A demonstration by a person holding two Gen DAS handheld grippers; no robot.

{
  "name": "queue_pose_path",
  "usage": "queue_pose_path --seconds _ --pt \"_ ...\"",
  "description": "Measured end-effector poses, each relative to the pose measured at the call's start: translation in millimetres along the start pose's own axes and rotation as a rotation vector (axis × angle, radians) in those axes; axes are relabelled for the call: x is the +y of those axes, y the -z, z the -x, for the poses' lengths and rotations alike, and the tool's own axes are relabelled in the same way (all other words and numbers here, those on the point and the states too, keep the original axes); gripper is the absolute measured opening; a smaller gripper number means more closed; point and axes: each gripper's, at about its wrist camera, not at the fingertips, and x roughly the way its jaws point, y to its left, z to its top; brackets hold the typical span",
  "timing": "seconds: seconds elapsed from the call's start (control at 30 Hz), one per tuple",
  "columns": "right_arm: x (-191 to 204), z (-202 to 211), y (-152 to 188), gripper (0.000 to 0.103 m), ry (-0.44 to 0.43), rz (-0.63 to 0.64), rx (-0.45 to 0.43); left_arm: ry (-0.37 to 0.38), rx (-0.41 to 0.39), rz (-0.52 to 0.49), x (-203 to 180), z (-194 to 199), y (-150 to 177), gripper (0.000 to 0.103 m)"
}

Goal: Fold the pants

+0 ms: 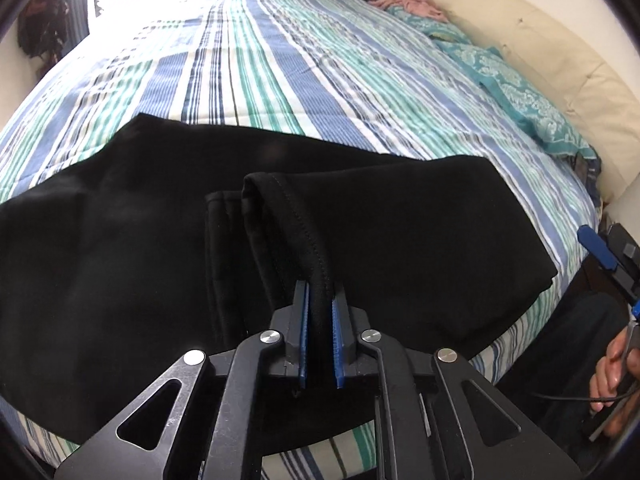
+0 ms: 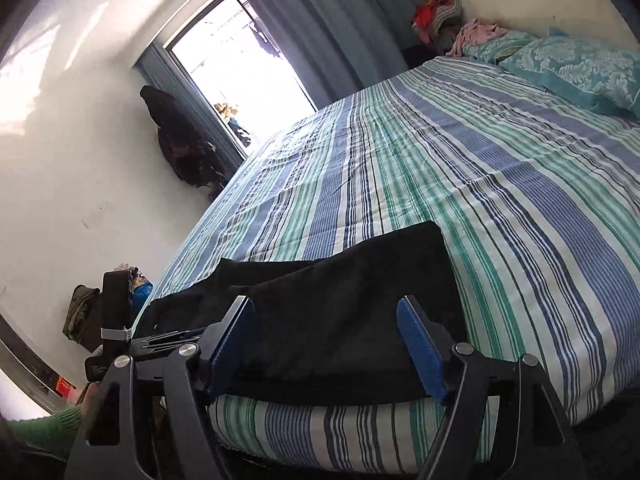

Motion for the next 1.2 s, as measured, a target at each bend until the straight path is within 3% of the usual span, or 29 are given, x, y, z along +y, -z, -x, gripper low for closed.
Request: queue_pose_path --seconds 0.13,0.23,0.3,0.37,0.4,0.47,0.53,0.6,0.7,0.8,0.97,1.07,1.2 --pt "0 -2 -4 0.074 0.018 0.001 -0.018 -0.021 -0.070 0.040 13 26 6 0.009" --pt "7 -9 -4 0.082 -0.014 0.035 -0.016 -0.036 -0.046 0.058 22 19 11 0.010" --pt "8 -37 5 0.083 -0.045 0.040 0.085 -0.043 -0.027 0.055 22 7 15 0.012" --pt "-5 -81 23 0.083 -0.036 -0.035 0.293 -0.052 -0.036 0.038 19 4 17 0.016" --pt "-12 -93 31 0.082 -0.018 -0.068 0.343 -0.048 -0.038 0.035 18 6 17 0.016" --pt "-9 -85 25 0.082 -0.019 -0.054 0.286 -0.027 -0.045 0.055 22 13 16 0.029" --pt "-8 -78 12 0.081 -0.071 -0.097 0.295 -0.043 -0.094 0.094 32 29 18 0.071" --pt "-11 -65 -11 0.081 -0.135 -0.131 0.230 -0.040 -0.164 0.135 44 44 21 0.080" --pt "-21 -70 -56 0.082 -0.132 -0.175 0.216 -0.023 -0.171 0.176 58 47 22 0.080" --pt "-42 -106 -86 0.082 -0.112 -0.249 0.289 -0.039 -0.166 0.194 66 44 24 0.080" --pt "-85 -166 -67 0.082 -0.029 -0.404 0.444 -0.064 -0.171 0.212 75 47 32 0.080" --pt "-78 -149 -75 0.082 -0.068 -0.391 0.373 -0.060 -0.171 0.231 83 49 36 0.080" --pt "-57 -92 -81 0.082 -0.170 -0.355 0.292 -0.036 -0.176 0.249 86 49 32 0.080"
